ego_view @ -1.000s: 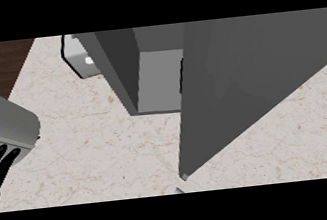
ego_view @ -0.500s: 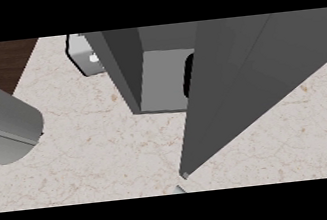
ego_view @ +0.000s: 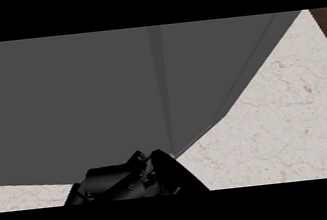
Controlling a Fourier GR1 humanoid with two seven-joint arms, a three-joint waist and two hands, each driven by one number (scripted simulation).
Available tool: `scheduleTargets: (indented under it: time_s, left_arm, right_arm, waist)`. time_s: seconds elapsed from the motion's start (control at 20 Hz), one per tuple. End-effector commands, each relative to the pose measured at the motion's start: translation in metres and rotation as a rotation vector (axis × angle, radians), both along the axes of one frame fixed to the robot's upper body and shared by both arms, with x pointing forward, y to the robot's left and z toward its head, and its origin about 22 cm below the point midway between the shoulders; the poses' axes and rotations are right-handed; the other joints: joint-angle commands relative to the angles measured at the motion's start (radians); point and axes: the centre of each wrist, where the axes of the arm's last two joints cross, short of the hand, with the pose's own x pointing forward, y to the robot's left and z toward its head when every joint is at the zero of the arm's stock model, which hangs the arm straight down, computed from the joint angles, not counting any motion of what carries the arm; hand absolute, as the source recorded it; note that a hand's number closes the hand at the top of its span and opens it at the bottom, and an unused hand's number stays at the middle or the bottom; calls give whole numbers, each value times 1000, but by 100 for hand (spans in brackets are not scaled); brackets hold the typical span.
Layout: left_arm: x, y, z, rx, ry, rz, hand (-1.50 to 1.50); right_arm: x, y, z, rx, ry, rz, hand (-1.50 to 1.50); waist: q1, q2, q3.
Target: Pick up the wine, place it into the cabinet and close the cabinet
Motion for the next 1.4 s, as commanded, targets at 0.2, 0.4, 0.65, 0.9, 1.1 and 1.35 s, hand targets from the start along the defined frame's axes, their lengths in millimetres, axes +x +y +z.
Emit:
scheduleTargets:
  time_s: [0.2, 0.4, 0.65, 0.9, 1.1, 1.35]
  left_arm:
    - [1, 27, 6, -16, -38, -2, -150]
    - [-8, 35, 6, -13, -31, 0, -150]
    - [-3, 40, 20, 2, -44, -10, -150]
    - [-7, 31, 6, -1, -19, -2, -150]
    - [0, 48, 14, 14, -35, -7, -150]
    - [-1, 48, 26, 3, -49, 6, -150]
  right_arm:
    - [81, 39, 46, 2, 4, -21, 150]
    - [116, 43, 57, -34, 23, -8, 150]
    - [143, 44, 37, -136, 144, 217, 150]
    - [150, 55, 27, -390, 234, 507, 150]
    - [171, 67, 4, -456, 304, 581, 150]
    - [201, 60, 10, -407, 392, 615, 150]
  waist:
    - [-15, 13, 3]
    - [-20, 7, 4]
    - [-1, 13, 5]
    - [-9, 13, 4]
    - [-11, 17, 2]
    - [-16, 8, 5]
